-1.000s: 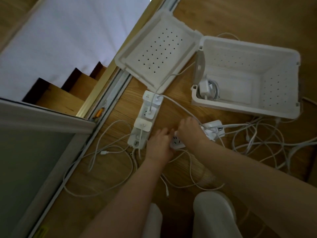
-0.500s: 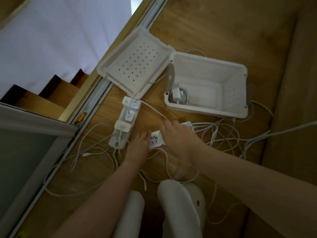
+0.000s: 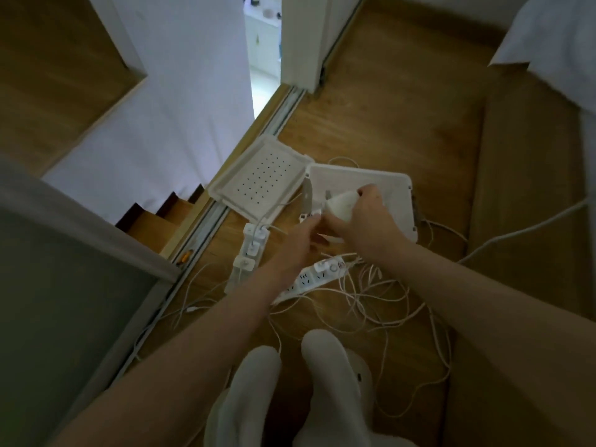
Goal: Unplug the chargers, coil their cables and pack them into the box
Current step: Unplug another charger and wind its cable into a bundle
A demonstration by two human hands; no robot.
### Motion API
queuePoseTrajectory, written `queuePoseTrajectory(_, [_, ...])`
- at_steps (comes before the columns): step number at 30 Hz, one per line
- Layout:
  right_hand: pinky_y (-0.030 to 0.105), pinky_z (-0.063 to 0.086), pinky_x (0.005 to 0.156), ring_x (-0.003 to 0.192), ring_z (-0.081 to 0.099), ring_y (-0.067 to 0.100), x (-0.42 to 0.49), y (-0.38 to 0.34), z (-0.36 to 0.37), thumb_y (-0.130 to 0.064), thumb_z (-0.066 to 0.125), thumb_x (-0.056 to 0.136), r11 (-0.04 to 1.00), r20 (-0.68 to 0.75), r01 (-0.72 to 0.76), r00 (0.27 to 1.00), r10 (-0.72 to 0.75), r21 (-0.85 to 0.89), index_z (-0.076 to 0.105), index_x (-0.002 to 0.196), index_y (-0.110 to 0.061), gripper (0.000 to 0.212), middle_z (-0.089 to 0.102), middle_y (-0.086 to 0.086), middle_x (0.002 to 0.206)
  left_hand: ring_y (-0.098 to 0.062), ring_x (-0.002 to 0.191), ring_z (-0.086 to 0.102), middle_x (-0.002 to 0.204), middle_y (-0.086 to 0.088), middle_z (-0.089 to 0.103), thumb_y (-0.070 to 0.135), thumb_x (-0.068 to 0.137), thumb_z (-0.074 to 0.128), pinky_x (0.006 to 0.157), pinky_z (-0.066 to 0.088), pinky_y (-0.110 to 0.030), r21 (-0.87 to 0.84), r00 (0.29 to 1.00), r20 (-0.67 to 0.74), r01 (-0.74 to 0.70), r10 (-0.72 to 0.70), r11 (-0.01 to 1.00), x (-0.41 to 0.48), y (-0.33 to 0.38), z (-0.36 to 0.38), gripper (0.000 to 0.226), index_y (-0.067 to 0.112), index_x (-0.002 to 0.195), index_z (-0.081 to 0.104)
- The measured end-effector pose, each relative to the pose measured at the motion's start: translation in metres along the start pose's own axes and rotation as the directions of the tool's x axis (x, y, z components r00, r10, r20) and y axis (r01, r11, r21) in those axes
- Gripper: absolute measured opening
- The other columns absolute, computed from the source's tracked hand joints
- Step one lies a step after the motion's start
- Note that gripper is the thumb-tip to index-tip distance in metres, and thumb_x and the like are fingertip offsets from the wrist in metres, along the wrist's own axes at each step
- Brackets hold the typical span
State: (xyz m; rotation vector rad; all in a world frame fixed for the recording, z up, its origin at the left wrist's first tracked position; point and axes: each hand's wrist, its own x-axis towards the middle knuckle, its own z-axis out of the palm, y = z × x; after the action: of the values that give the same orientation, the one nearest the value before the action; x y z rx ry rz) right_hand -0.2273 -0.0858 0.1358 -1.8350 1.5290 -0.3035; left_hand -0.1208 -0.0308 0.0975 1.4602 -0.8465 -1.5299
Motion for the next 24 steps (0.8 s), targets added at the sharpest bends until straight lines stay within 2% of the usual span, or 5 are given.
queuePoseTrajectory(8, [0.01, 0.042, 0.072, 0.114, 0.044, 0.017, -0.054, -0.046, -0.043, -0.011, 0.071, 0.08, 0.97, 0.041, 0.227, 0.972, -0.231, 0.083, 0.023, 0.136, -0.004, 0.075, 0.035, 0.01, 0.129, -0.017, 0.094, 0.062, 0.106, -0.005, 0.064, 0.028, 0.101, 0.039, 0.078, 0.052, -0.03, -0.133, 0.994, -0.099, -0.064, 0.051, 0.989, -0.051, 0.07, 0.016, 0.029, 0.011, 0.121, 0.052])
queuePoseTrajectory(13, [0.006, 0.046, 0.067, 0.094, 0.053, 0.005, -0.093, -0.068, -0.063, -0.009, 0.061, 0.088, 0.945, 0.225, 0.217, 0.935, -0.273, 0.245, 0.023, 0.133, -0.011, 0.059, 0.052, 0.001, 0.118, -0.03, 0.104, 0.061, 0.115, -0.017, 0.061, 0.03, 0.101, 0.038, 0.094, 0.05, -0.043, -0.419, 0.982, -0.185, -0.109, 0.033, 0.901, -0.086, 0.119, 0.007, 0.035, 0.005, 0.125, 0.043])
queuePoseTrajectory(17, [0.028, 0.043, 0.092, 0.106, 0.056, 0.018, -0.112, -0.073, -0.065, -0.02, 0.045, 0.098, 0.959, 0.343, 0.277, 0.896, -0.282, 0.066, 0.056, 0.112, -0.008, 0.022, 0.061, 0.006, 0.114, -0.015, 0.062, 0.057, 0.092, -0.011, 0.06, 0.036, 0.101, 0.035, 0.058, 0.055, -0.029, -0.55, 0.983, -0.135, -0.176, 0.122, 0.816, -0.12, 0.153, 0.001, 0.039, 0.01, 0.129, 0.042])
queuePoseTrajectory(20, [0.025, 0.043, 0.079, 0.089, 0.059, 0.018, -0.114, -0.075, -0.074, -0.025, 0.041, 0.099, 0.958, 0.399, 0.28, 0.886, -0.236, -0.055, 0.063, 0.095, -0.006, 0.029, 0.064, 0.008, 0.098, -0.007, 0.038, 0.035, 0.074, -0.007, 0.057, 0.041, 0.101, 0.034, 0.036, 0.031, -0.016, -0.503, 0.975, -0.156, -0.218, 0.16, 0.837, -0.136, 0.166, -0.007, 0.039, 0.01, 0.119, 0.049])
queuePoseTrajectory(24, [0.019, 0.043, 0.063, 0.073, 0.055, 0.014, -0.112, -0.079, -0.101, -0.041, 0.042, 0.096, 0.927, 0.387, 0.265, 0.91, -0.15, -0.265, 0.059, 0.081, -0.018, 0.033, 0.056, -0.001, 0.077, -0.004, 0.037, 0.029, 0.069, -0.003, 0.058, 0.042, 0.1, 0.035, 0.035, 0.025, -0.013, -0.447, 0.969, -0.139, -0.246, 0.205, 0.86, -0.152, 0.165, -0.025, 0.042, 0.01, 0.125, 0.046])
